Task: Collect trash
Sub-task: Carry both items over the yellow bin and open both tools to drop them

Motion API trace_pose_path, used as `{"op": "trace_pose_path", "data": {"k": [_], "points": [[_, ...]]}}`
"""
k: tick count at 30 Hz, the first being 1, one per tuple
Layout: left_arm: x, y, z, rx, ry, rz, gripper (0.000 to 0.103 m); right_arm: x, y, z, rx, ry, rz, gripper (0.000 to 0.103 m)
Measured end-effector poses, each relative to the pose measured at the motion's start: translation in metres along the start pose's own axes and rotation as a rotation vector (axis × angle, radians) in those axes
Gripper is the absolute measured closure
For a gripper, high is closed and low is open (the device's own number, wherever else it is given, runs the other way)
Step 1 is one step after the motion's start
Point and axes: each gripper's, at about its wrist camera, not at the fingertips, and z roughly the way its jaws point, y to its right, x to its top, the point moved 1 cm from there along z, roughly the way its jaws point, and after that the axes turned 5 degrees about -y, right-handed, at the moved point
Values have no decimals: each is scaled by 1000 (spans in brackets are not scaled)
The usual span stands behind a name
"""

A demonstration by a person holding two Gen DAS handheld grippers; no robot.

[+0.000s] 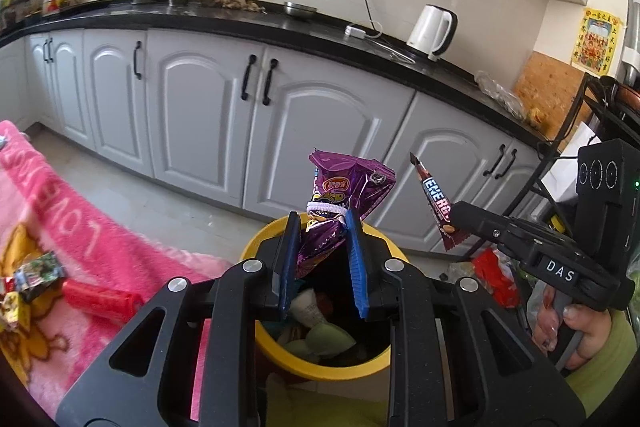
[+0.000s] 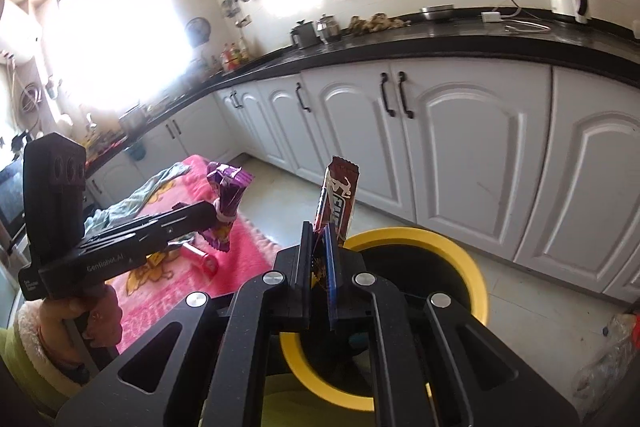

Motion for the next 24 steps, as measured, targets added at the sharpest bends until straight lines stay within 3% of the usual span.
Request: {"op": "trace_pose_path", "data": {"k": [13, 24], "points": [[-13, 9, 43, -48, -80, -13, 86, -8, 27, 13, -17, -40, 69, 97], [-29, 0, 80, -46, -159, -47, 85, -21, 45, 42, -15, -117, 137, 95]]}}
